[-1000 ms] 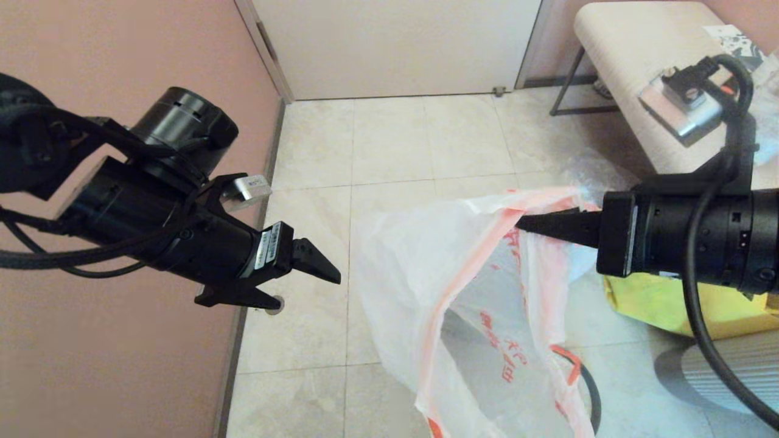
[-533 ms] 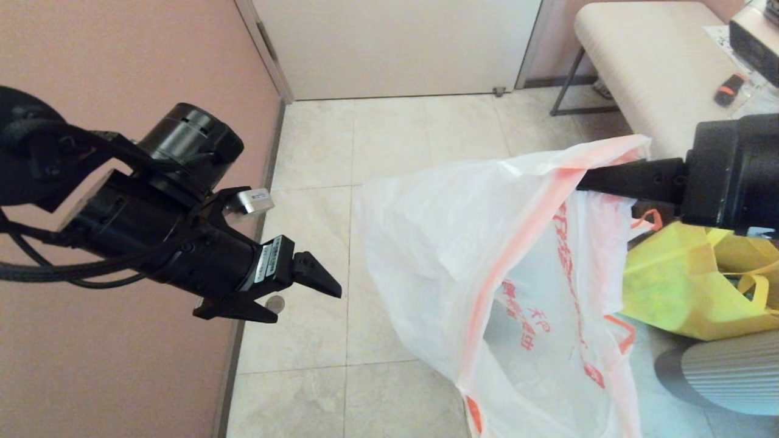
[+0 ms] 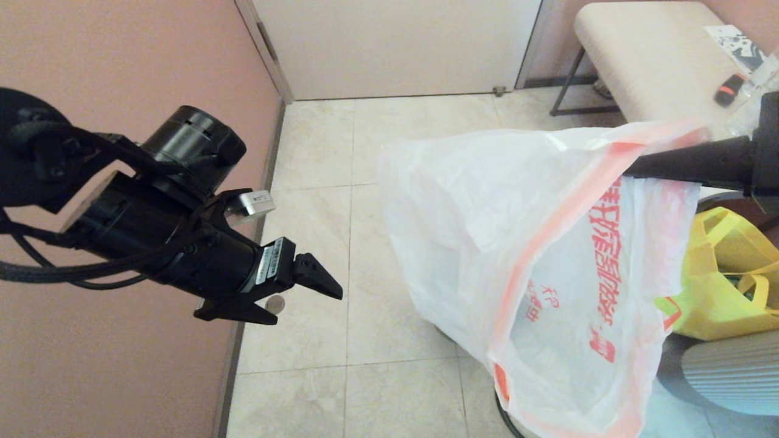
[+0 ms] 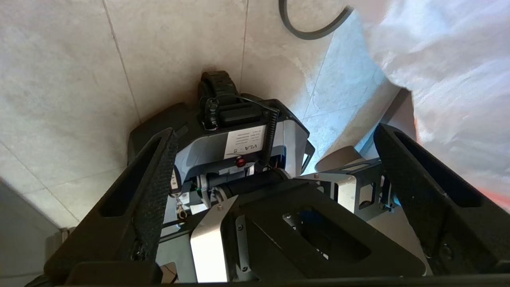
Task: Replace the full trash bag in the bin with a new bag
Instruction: Put the new garbage bag on the trash can
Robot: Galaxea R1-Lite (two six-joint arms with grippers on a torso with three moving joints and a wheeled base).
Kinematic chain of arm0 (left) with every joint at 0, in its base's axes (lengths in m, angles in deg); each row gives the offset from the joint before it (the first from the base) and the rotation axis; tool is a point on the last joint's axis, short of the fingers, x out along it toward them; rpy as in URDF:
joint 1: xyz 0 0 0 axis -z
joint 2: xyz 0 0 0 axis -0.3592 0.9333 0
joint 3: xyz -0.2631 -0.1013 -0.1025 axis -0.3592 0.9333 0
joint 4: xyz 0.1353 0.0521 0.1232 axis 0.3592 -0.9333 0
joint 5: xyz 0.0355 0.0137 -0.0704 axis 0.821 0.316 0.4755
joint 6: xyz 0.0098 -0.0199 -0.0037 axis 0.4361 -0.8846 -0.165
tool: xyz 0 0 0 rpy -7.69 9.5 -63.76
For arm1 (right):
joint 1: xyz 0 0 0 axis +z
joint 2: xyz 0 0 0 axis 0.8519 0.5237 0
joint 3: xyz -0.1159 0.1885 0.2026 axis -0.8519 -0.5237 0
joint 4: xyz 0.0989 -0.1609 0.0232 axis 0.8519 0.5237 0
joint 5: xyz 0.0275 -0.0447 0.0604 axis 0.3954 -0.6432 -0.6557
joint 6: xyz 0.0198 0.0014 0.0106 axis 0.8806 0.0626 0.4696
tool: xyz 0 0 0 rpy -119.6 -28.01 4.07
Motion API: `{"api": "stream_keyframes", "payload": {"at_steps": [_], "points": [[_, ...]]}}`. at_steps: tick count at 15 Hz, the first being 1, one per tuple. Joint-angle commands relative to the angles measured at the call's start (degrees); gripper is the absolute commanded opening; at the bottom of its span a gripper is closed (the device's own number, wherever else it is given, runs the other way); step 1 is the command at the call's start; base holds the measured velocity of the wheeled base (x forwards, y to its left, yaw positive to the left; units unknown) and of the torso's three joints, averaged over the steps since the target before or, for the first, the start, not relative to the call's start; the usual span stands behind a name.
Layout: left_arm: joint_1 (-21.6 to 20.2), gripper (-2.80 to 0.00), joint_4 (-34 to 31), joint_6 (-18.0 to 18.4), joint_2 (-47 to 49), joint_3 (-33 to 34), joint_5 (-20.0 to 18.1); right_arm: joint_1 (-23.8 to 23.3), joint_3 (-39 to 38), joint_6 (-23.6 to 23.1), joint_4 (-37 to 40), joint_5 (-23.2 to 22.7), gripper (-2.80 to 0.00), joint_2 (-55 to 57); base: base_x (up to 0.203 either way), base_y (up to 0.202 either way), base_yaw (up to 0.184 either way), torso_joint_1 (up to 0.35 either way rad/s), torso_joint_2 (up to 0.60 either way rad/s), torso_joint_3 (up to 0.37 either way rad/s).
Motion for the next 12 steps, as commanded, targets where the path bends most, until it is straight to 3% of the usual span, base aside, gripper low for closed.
{"api": "stream_keyframes", "payload": {"at_steps": [1,7,12], "points": [[-0.14,0.00,-0.34,-0.21,0.49,0.12,-0.06,-0.41,1.00,0.13,0.78,1.63,-2.80,0.00,0.000,0.000,0.000,0.000,0.00,0.000],[-2.10,0.00,-0.67,-0.30,4.06,1.69,-0.09,0.19,14.43,3.57,16.70,1.89,-2.80,-0.22,0.000,0.000,0.000,0.000,0.00,0.000],[-2.20,0.00,-0.43,-1.00,4.71,3.24,-0.06,0.13,14.71,4.67,21.31,2.06,-2.80,0.94,0.000,0.000,0.000,0.000,0.00,0.000]]}}
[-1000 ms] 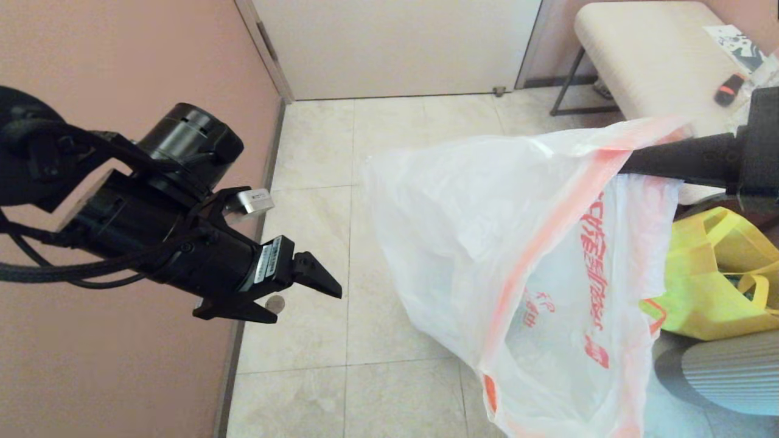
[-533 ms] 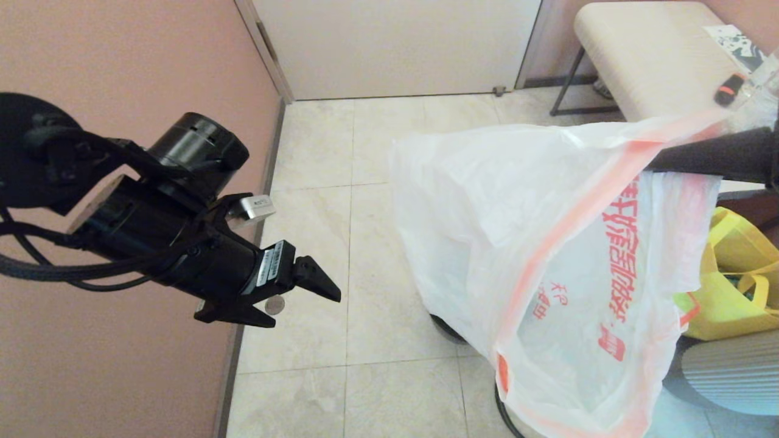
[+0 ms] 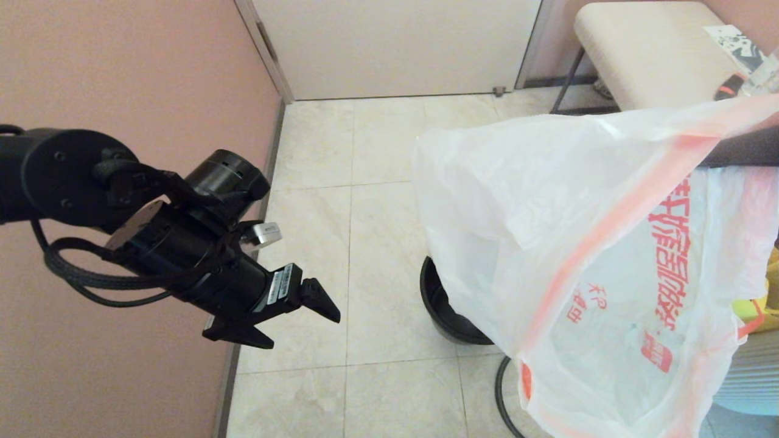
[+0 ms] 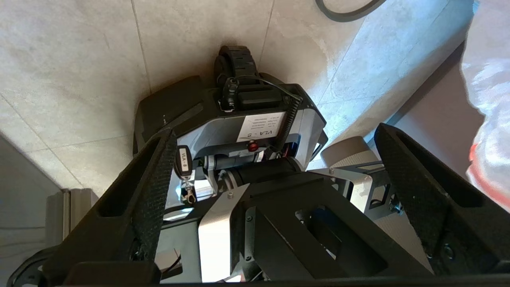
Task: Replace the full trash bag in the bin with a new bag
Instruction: Put the new garbage bag on the trash can
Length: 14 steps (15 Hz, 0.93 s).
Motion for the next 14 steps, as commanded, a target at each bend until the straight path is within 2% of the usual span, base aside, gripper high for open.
{"api": "stream_keyframes", "payload": {"at_steps": [1,4,7,14], "points": [[0.01,0.00,-0.18,-0.20,0.40,-0.24,0.04,-0.13,-0.19,1.54,0.93,0.01,-2.80,1.96,0.000,0.000,0.000,0.000,0.00,0.000],[-0.08,0.00,-0.27,-0.29,-0.04,-0.79,0.47,-0.69,1.34,2.12,1.15,0.13,-2.80,2.88,0.000,0.000,0.000,0.000,0.00,0.000],[-0.37,0.00,-0.36,-0.29,0.62,-0.45,0.56,-0.68,7.13,2.15,7.15,0.16,-2.80,2.00,0.000,0.000,0.000,0.000,0.00,0.000],[-0.25,0.00,-0.45,-1.52,0.75,0.54,0.56,-0.51,7.86,3.37,12.81,1.68,-2.80,-0.44,0.000,0.000,0.000,0.000,0.00,0.000]]}}
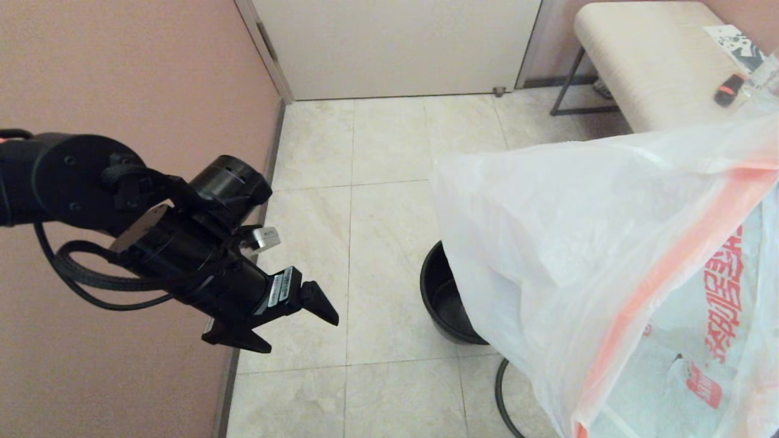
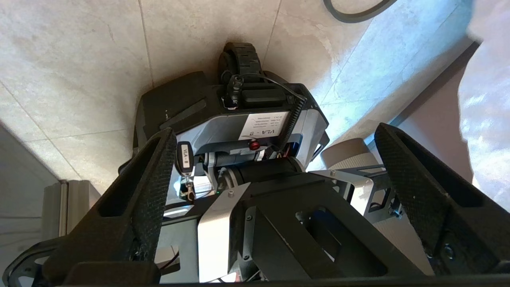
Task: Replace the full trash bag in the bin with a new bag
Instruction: Put the new garbage bag on the trash can
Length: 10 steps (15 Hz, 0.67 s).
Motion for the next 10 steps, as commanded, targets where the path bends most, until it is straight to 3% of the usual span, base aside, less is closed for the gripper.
{"api": "stream_keyframes", "payload": {"at_steps": [1,5,8,10], "points": [[0.00,0.00,-0.28,-0.16,0.25,0.03,-0.07,0.11,0.18,0.35,0.37,0.37,-2.80,-0.29,0.000,0.000,0.000,0.000,0.00,0.000],[0.25,0.00,-0.19,-0.16,0.71,-1.20,-0.09,0.02,-4.93,0.99,-0.60,0.10,-2.80,1.19,0.000,0.000,0.000,0.000,0.00,0.000],[1.23,0.00,0.03,-0.15,1.07,-1.47,-0.07,0.02,-11.98,1.21,-13.16,-0.36,-2.80,4.57,0.000,0.000,0.000,0.000,0.00,0.000],[1.05,0.00,0.33,-0.14,1.86,-2.98,0.00,0.05,-12.08,1.23,-16.92,-1.19,-2.80,7.41,0.000,0.000,0.000,0.000,0.00,0.000]]}}
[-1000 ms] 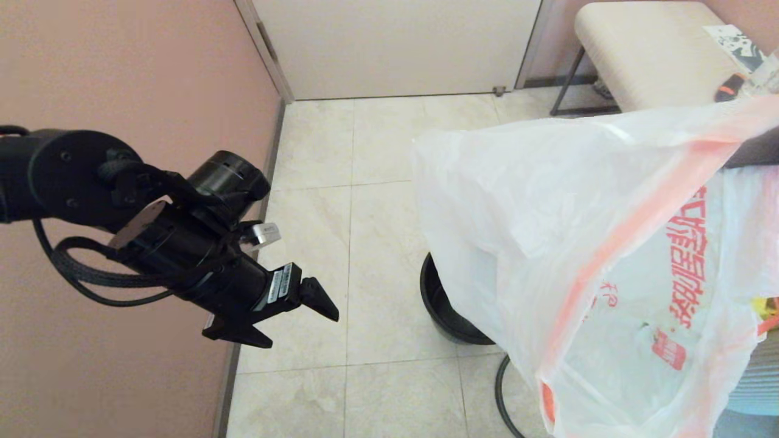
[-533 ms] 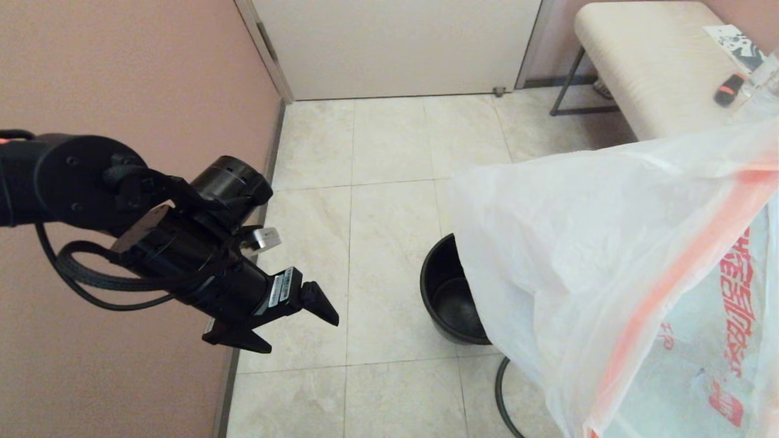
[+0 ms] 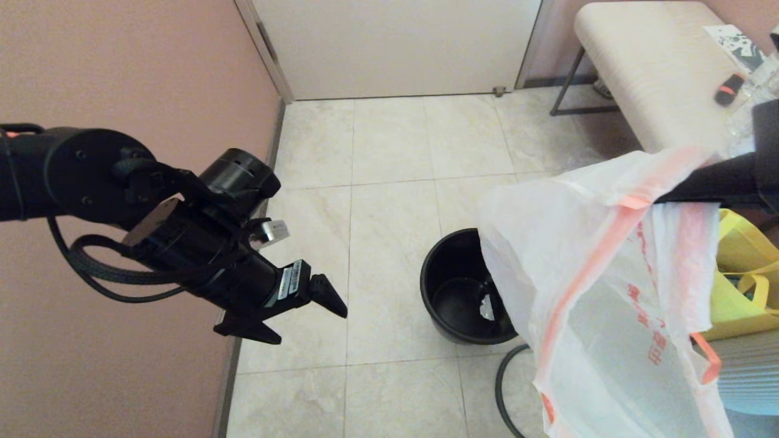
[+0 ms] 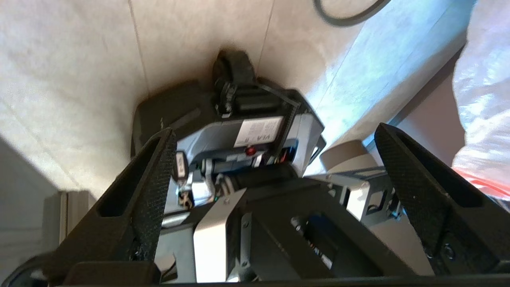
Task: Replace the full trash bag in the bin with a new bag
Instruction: Put the new garbage bag on the trash can
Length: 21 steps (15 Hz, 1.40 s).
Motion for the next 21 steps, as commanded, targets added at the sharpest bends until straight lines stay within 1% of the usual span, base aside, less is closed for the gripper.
{"api": "stream_keyframes", "payload": {"at_steps": [1,4,6,8,9,12,15,16,17,18,20,21], "points": [[-0.32,0.00,-0.17,-0.32,0.63,-1.39,0.06,1.26,0.20,0.18,-1.76,-0.56,-2.80,3.58,0.000,0.000,0.000,0.000,0.00,0.000],[-1.69,0.00,-0.07,-0.51,0.36,-1.55,0.16,8.11,1.86,0.75,-1.36,-0.45,-2.80,2.69,0.000,0.000,0.000,0.000,0.00,0.000],[-3.28,0.00,-0.07,-0.51,0.27,-1.48,-0.03,9.50,6.14,1.10,2.57,-0.28,-2.80,2.56,0.000,0.000,0.000,0.000,0.00,0.000],[-4.23,0.00,-0.01,-0.51,-0.03,-1.38,-0.19,10.30,7.51,1.23,3.74,-0.49,-2.80,2.74,0.000,0.000,0.000,0.000,0.00,0.000],[-4.66,-2.80,0.78,-0.43,-0.17,-1.42,-0.19,10.93,7.86,1.23,3.81,-0.53,-2.80,3.37,0.000,0.000,0.000,0.000,0.00,0.000],[-5.47,-2.80,4.61,-0.42,0.41,-2.54,0.16,10.57,7.67,1.13,3.75,-0.45,-2.80,6.76,0.000,0.000,0.000,0.000,0.00,0.000],[-5.50,-2.80,4.83,-0.49,2.94,-6.38,0.16,5.32,6.39,0.05,3.82,-0.50,-2.80,9.61,0.000,0.000,0.000,0.000,0.00,0.000],[-5.60,-2.80,5.84,-0.55,4.13,-7.35,0.12,3.82,5.33,-0.92,3.92,-0.63,-2.80,9.60,0.000,0.000,0.000,0.000,0.00,0.000],[-5.72,-2.80,8.28,-0.59,4.84,-7.59,0.08,2.52,4.54,-1.95,4.64,-0.73,-2.80,9.22,0.000,0.000,0.000,0.000,0.00,0.000],[-5.71,-2.80,11.52,-0.60,5.66,-7.65,0.07,1.17,4.53,-3.31,7.29,-0.84,-2.80,8.98,0.000,0.000,0.000,0.000,0.00,0.000],[-5.37,-2.80,18.34,-0.66,8.47,-8.30,-0.06,-1.06,4.70,-9.58,13.44,-1.16,-2.80,9.41,0.000,0.000,0.000,0.000,0.00,0.000],[-4.74,-2.80,21.49,-0.96,10.83,-9.42,0.02,-2.09,4.70,-12.54,15.34,-1.80,-2.80,10.23,0.000,0.000,0.000,0.000,0.00,0.000]]}}
